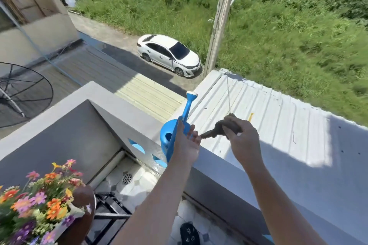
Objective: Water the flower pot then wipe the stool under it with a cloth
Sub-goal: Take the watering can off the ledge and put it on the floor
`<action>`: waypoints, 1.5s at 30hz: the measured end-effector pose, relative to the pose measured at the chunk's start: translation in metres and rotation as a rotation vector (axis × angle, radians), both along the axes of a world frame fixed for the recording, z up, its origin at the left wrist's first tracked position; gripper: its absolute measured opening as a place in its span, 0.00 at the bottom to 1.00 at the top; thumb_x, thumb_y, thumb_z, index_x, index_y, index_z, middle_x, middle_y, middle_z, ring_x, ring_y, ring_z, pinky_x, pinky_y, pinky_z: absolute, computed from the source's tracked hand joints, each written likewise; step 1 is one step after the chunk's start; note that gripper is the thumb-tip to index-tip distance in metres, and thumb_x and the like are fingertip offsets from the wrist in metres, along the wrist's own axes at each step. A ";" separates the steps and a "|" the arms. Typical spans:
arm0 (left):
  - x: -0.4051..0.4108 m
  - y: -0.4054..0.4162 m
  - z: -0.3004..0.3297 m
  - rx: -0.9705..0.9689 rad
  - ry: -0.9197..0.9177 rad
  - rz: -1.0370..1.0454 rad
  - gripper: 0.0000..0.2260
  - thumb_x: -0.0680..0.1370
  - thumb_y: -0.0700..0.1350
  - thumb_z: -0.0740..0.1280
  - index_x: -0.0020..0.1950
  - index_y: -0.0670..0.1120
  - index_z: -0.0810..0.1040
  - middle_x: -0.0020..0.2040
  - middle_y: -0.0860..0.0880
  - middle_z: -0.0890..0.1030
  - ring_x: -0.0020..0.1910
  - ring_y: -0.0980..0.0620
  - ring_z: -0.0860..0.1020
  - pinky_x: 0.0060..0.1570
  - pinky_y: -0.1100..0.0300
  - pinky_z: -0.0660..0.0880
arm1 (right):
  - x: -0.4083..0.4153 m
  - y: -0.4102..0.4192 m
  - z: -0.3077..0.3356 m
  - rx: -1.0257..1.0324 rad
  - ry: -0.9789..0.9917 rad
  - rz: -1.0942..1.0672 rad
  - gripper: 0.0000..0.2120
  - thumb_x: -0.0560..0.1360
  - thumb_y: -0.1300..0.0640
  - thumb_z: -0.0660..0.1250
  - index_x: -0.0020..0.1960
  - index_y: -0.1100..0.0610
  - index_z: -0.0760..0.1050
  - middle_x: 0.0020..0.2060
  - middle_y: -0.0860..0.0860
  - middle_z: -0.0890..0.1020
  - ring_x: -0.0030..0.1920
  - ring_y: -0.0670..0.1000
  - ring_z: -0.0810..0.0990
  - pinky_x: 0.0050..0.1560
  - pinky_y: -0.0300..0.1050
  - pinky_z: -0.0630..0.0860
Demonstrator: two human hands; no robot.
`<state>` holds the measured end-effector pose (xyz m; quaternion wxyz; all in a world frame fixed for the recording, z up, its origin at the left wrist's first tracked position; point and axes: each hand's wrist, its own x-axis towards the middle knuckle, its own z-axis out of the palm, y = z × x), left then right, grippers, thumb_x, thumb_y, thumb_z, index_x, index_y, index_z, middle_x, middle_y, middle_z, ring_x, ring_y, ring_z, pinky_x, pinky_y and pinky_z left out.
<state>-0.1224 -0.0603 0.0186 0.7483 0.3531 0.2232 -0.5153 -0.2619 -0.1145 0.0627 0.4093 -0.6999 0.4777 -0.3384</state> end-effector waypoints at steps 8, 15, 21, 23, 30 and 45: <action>0.000 -0.029 -0.016 0.060 0.032 0.249 0.16 0.77 0.55 0.69 0.58 0.46 0.77 0.43 0.53 0.81 0.20 0.60 0.69 0.20 0.68 0.65 | 0.019 -0.030 -0.005 0.070 -0.031 0.067 0.10 0.74 0.64 0.69 0.53 0.53 0.82 0.55 0.50 0.82 0.56 0.49 0.80 0.62 0.55 0.76; 0.014 0.007 -0.019 0.222 -0.112 0.219 0.10 0.79 0.55 0.66 0.44 0.50 0.79 0.40 0.54 0.79 0.29 0.57 0.68 0.25 0.65 0.64 | 0.041 -0.022 -0.005 0.121 -0.064 0.197 0.12 0.75 0.64 0.70 0.55 0.53 0.83 0.54 0.46 0.85 0.54 0.47 0.82 0.57 0.49 0.80; 0.062 0.081 -0.044 0.288 -0.275 0.199 0.13 0.80 0.57 0.62 0.42 0.50 0.75 0.29 0.54 0.73 0.22 0.58 0.66 0.24 0.63 0.59 | 0.069 0.019 -0.009 0.178 -0.052 0.409 0.14 0.75 0.68 0.68 0.51 0.51 0.84 0.51 0.44 0.86 0.52 0.44 0.84 0.49 0.36 0.79; 0.079 0.105 -0.056 0.334 -0.364 0.135 0.13 0.80 0.57 0.61 0.42 0.51 0.75 0.27 0.54 0.70 0.21 0.59 0.66 0.23 0.63 0.58 | 0.082 0.036 -0.022 0.218 -0.060 0.445 0.13 0.74 0.69 0.68 0.53 0.56 0.84 0.50 0.46 0.87 0.50 0.44 0.85 0.50 0.38 0.80; 0.135 0.163 -0.169 0.551 -0.558 -0.156 0.17 0.81 0.55 0.61 0.36 0.48 0.71 0.23 0.52 0.65 0.22 0.54 0.62 0.21 0.62 0.60 | 0.132 0.088 -0.142 0.292 0.031 0.557 0.11 0.73 0.61 0.68 0.51 0.49 0.84 0.51 0.43 0.85 0.54 0.47 0.83 0.55 0.53 0.80; 0.211 0.172 -0.614 0.820 -0.623 -0.353 0.20 0.83 0.53 0.56 0.34 0.45 0.71 0.21 0.49 0.71 0.20 0.52 0.70 0.18 0.65 0.65 | 0.258 0.088 -0.572 0.379 0.232 0.732 0.12 0.68 0.64 0.62 0.37 0.57 0.84 0.33 0.49 0.85 0.36 0.46 0.84 0.42 0.43 0.80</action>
